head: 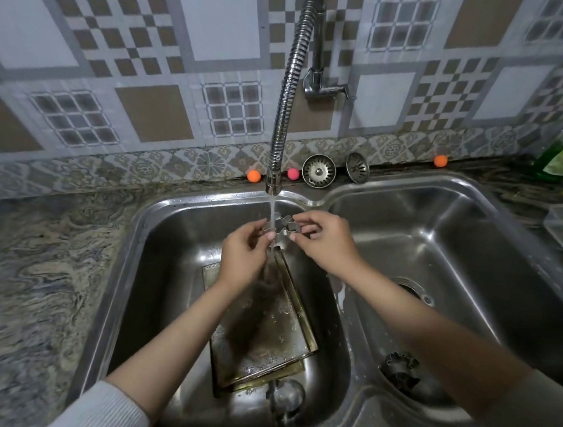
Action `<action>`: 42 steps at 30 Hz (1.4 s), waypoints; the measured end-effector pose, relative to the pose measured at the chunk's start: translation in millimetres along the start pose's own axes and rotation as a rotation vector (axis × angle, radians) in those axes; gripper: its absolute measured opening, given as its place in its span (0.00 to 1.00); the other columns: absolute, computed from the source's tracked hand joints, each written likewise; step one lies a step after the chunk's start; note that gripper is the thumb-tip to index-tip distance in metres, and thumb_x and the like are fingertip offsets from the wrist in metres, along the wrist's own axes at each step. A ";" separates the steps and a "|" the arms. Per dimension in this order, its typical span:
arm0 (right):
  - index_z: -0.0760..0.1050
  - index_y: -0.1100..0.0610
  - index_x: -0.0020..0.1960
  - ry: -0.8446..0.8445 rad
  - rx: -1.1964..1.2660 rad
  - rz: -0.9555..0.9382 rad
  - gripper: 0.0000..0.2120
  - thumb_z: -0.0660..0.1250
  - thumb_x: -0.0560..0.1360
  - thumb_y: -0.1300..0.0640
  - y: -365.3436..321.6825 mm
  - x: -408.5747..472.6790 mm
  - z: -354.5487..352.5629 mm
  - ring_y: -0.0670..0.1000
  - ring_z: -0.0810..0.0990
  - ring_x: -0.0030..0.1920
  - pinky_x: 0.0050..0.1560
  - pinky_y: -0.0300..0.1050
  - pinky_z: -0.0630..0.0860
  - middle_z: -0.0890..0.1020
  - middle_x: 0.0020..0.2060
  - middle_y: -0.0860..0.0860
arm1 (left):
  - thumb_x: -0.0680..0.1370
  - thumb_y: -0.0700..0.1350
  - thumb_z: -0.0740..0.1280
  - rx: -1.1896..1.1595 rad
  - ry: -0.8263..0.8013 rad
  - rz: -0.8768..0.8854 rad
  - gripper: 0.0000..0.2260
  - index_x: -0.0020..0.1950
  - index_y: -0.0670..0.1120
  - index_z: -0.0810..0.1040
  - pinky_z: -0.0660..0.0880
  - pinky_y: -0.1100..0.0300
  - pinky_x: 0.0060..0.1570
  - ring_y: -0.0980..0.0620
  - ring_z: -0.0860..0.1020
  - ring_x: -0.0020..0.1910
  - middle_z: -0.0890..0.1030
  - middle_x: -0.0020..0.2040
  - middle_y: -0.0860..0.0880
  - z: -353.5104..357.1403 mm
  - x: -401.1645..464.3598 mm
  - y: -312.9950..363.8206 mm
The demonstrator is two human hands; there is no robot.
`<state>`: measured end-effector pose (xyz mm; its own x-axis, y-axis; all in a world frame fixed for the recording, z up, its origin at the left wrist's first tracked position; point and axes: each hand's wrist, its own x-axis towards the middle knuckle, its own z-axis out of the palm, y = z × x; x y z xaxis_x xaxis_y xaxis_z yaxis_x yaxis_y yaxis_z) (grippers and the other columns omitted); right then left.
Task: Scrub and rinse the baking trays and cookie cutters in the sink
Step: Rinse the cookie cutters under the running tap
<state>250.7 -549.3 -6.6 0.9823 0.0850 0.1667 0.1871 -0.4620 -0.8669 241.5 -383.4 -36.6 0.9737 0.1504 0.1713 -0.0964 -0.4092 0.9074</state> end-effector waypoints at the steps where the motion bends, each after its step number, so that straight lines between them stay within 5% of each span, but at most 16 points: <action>1: 0.80 0.55 0.55 0.012 0.016 0.000 0.15 0.75 0.68 0.61 0.1 0.8 0.4 0.37 0.79 0.41 0.42 0.27 0.74 0.80 0.44 0.43 | 0.74 0.43 0.71 -0.025 -0.009 -0.010 0.17 0.62 0.42 0.78 0.77 0.61 0.52 0.54 0.80 0.49 0.83 0.50 0.49 -0.1 -1.2 1.2; 7: 0.81 0.54 0.54 0.025 0.130 0.067 0.15 0.76 0.68 0.61 6.0 -2.8 4.1 0.42 0.80 0.41 0.46 0.37 0.79 0.82 0.44 0.46 | 0.71 0.41 0.74 -0.086 0.021 -0.022 0.20 0.61 0.43 0.78 0.76 0.66 0.50 0.54 0.80 0.46 0.83 0.46 0.48 -0.2 -7.7 6.2; 10: 0.81 0.56 0.52 0.055 0.176 0.108 0.14 0.76 0.68 0.61 7.4 -6.0 1.6 0.43 0.81 0.40 0.45 0.34 0.78 0.82 0.42 0.47 | 0.72 0.41 0.74 -0.077 0.011 0.001 0.16 0.58 0.47 0.79 0.75 0.70 0.47 0.61 0.79 0.44 0.82 0.44 0.55 1.4 -6.0 14.3; 13: 0.80 0.58 0.49 0.104 0.284 0.192 0.11 0.76 0.67 0.62 8.1 -4.4 -1.6 0.40 0.80 0.36 0.44 0.33 0.77 0.82 0.38 0.50 | 0.73 0.42 0.73 -0.073 -0.002 0.029 0.12 0.56 0.46 0.81 0.78 0.60 0.50 0.57 0.82 0.45 0.84 0.46 0.52 6.9 -1.7 20.5; 17: 0.80 0.58 0.46 0.126 0.466 0.359 0.08 0.76 0.68 0.63 8.2 -4.5 -1.4 0.50 0.80 0.39 0.49 0.47 0.80 0.81 0.37 0.55 | 0.74 0.42 0.72 -0.059 -0.001 0.031 0.11 0.52 0.55 0.78 0.76 0.64 0.47 0.60 0.80 0.42 0.81 0.42 0.58 13.3 -0.9 24.4; 24: 0.79 0.64 0.50 0.089 0.636 0.479 0.10 0.74 0.70 0.62 3.5 -9.4 11.9 0.47 0.81 0.37 0.43 0.37 0.80 0.82 0.38 0.56 | 0.73 0.46 0.73 -0.058 0.045 -0.068 0.17 0.59 0.42 0.80 0.79 0.54 0.52 0.51 0.82 0.46 0.84 0.47 0.48 5.9 -0.3 12.2; 29: 0.79 0.65 0.51 0.062 0.662 0.511 0.12 0.73 0.70 0.62 -0.7 -7.2 26.0 0.46 0.82 0.38 0.45 0.38 0.80 0.82 0.38 0.55 | 0.73 0.47 0.73 -0.034 0.089 -0.099 0.20 0.62 0.41 0.77 0.76 0.60 0.54 0.54 0.80 0.48 0.83 0.52 0.47 -6.3 -0.7 7.6; 35: 0.80 0.63 0.48 0.021 0.676 0.495 0.07 0.73 0.71 0.62 -10.7 -0.7 35.4 0.44 0.82 0.35 0.43 0.37 0.81 0.83 0.37 0.53 | 0.74 0.47 0.72 0.012 0.129 -0.111 0.20 0.63 0.40 0.77 0.71 0.76 0.45 0.59 0.78 0.46 0.82 0.52 0.49 -19.1 1.2 6.4; 42: 0.80 0.59 0.44 -0.023 0.688 0.501 0.03 0.73 0.71 0.61 -15.7 0.7 38.4 0.46 0.82 0.37 0.42 0.36 0.80 0.83 0.36 0.54 | 0.74 0.49 0.72 0.026 0.147 -0.105 0.21 0.63 0.40 0.77 0.73 0.66 0.52 0.56 0.79 0.50 0.82 0.55 0.46 -25.4 1.2 9.3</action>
<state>248.6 -508.1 -10.9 0.9482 0.0352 -0.3158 -0.3166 0.1888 -0.9296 236.5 -364.2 -18.2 0.9371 0.3233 0.1319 0.0119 -0.4070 0.9133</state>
